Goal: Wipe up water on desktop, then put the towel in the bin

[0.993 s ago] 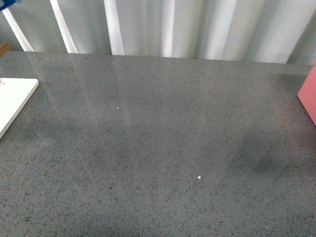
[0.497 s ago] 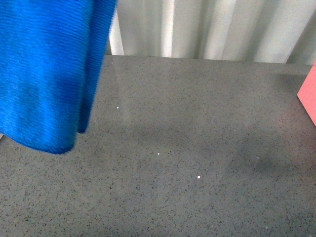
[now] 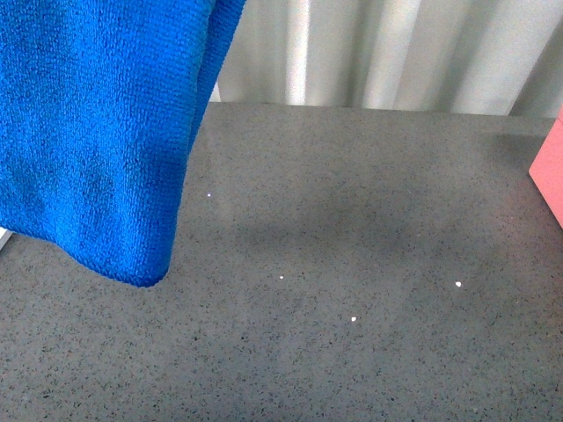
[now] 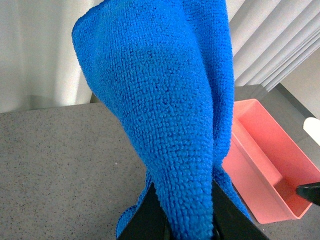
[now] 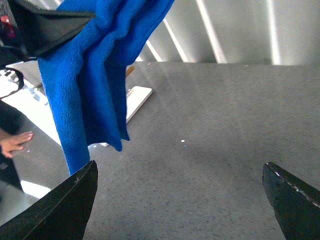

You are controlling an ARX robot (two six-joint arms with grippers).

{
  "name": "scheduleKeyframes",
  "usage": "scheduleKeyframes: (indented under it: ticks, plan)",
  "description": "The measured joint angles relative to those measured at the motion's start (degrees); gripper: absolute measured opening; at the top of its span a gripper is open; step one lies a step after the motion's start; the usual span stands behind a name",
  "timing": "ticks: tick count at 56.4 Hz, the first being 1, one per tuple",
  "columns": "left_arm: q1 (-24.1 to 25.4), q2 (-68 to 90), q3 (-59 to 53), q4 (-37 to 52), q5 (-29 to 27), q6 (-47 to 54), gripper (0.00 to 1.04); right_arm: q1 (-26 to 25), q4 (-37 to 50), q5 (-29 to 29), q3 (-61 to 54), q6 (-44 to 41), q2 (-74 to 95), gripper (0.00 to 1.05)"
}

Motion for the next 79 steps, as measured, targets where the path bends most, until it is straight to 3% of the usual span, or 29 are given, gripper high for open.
scheduleKeyframes:
  ticks: [9, 20, 29, 37, 54, 62, 74, 79]
  plan:
    - [0.0, 0.0, 0.0, 0.0, -0.1, 0.0, 0.06, 11.9, 15.1, -1.4, 3.2, 5.7, 14.2, 0.98]
    - [0.0, 0.0, 0.0, 0.0, 0.0, 0.0, 0.06, 19.3, 25.1, -2.5, 8.7, 10.1, 24.9, 0.98]
    - [0.0, 0.0, 0.0, 0.0, 0.0, 0.0, 0.06, 22.8, 25.3, -0.8, 13.2, 10.7, 30.5, 0.98]
    - [0.0, 0.0, 0.0, 0.0, 0.0, -0.1, 0.06, 24.3, 29.3, -2.5, 17.7, 13.2, 35.5, 0.98]
    - [0.1, 0.0, 0.0, 0.0, -0.1, -0.2, 0.06, 27.8, 29.7, -3.1, 34.8, 17.4, 47.9, 0.97]
    - [0.2, 0.0, 0.0, 0.0, -0.5, -0.2, 0.06, 28.3, 33.6, -4.7, 36.3, 19.8, 49.4, 0.83]
    - [0.3, 0.0, 0.0, 0.0, -0.8, -0.2, 0.06, 28.8, 35.5, -4.7, 36.8, 22.4, 50.1, 0.53]
    - [0.3, 0.0, 0.0, 0.0, -0.7, -0.2, 0.15, 28.8, 36.5, -4.6, 36.5, 22.9, 50.0, 0.42]
